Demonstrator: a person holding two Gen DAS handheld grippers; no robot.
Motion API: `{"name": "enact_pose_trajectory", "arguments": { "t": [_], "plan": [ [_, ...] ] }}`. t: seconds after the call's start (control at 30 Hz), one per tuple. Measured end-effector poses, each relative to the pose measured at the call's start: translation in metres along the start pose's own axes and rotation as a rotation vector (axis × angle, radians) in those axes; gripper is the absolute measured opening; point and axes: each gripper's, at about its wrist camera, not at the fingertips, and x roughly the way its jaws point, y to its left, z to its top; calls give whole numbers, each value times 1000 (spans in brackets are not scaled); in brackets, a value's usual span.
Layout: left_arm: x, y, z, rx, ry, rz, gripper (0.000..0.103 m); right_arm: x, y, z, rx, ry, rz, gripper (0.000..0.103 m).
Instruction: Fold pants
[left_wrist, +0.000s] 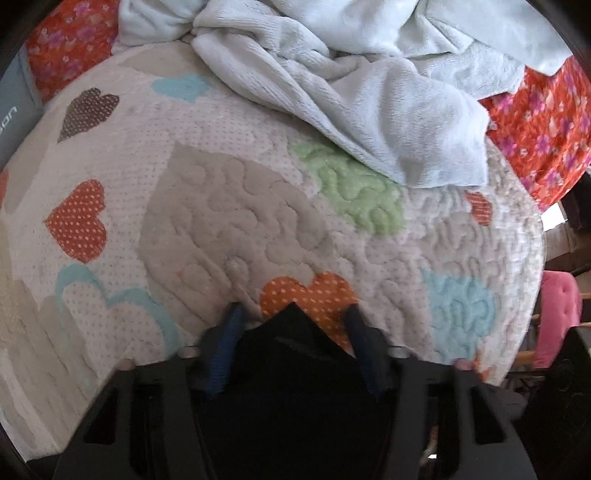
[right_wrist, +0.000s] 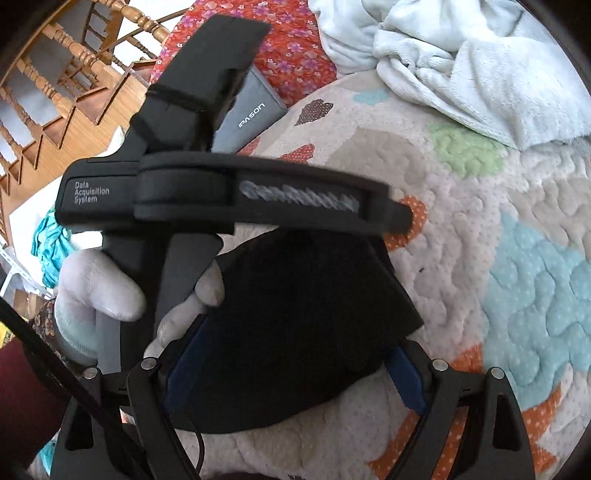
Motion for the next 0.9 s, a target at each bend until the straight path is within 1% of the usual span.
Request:
{"name": "enact_pose_trajectory", "arguments": {
  "t": [0.03, 0.07, 0.1, 0.13, 0.17, 0.23, 0.33, 0.43, 0.5, 0.57, 0.6, 0.67, 0.73, 0.77, 0.83, 0.9],
  "plan": [
    [-2, 3, -1, -14, 6, -18, 22, 0, 1, 1, -1, 1, -17, 74],
    [-5, 7, -2, -30, 5, -49, 19, 1, 0, 3, 4, 0, -31, 62],
    [-8, 10, -3, -45, -4, -73, 18, 1, -3, 5, 20, 2, -19, 55],
    [-13, 14, -6, -57, -18, -91, 17, 2, -7, 7, 44, 12, 9, 34],
    [-17, 16, -9, -68, -32, -100, 16, 5, -13, 9, 92, 40, 58, 22],
    [-29, 21, -15, -96, -66, -118, 15, 6, -15, 11, 124, 45, 86, 22],
    [-54, 33, -27, -136, -123, -131, 15, 3, -2, 14, 108, 43, 105, 22],
    [-83, 41, -43, -183, -183, -148, 15, -1, 27, 19, 44, 43, 130, 22],
    [-101, 51, -58, -233, -225, -177, 15, -2, 47, 19, 5, 51, 144, 21],
    [-120, 67, -81, -301, -273, -217, 15, 1, 70, 20, -45, 71, 160, 21],
    [-132, 79, -97, -346, -304, -233, 15, 4, 83, 19, -75, 84, 165, 21],
    [-145, 95, -121, -413, -343, -242, 15, 13, 110, 15, -137, 118, 172, 21],
    [-154, 117, -154, -505, -382, -258, 15, 25, 132, 10, -194, 152, 172, 21],
    [-156, 126, -168, -548, -396, -265, 15, 34, 147, 5, -237, 179, 167, 21],
    [-158, 149, -200, -645, -413, -304, 15, 52, 165, -4, -288, 226, 163, 21],
    [-161, 170, -227, -729, -433, -335, 15, 77, 181, -14, -332, 303, 164, 24]
  ]
}}
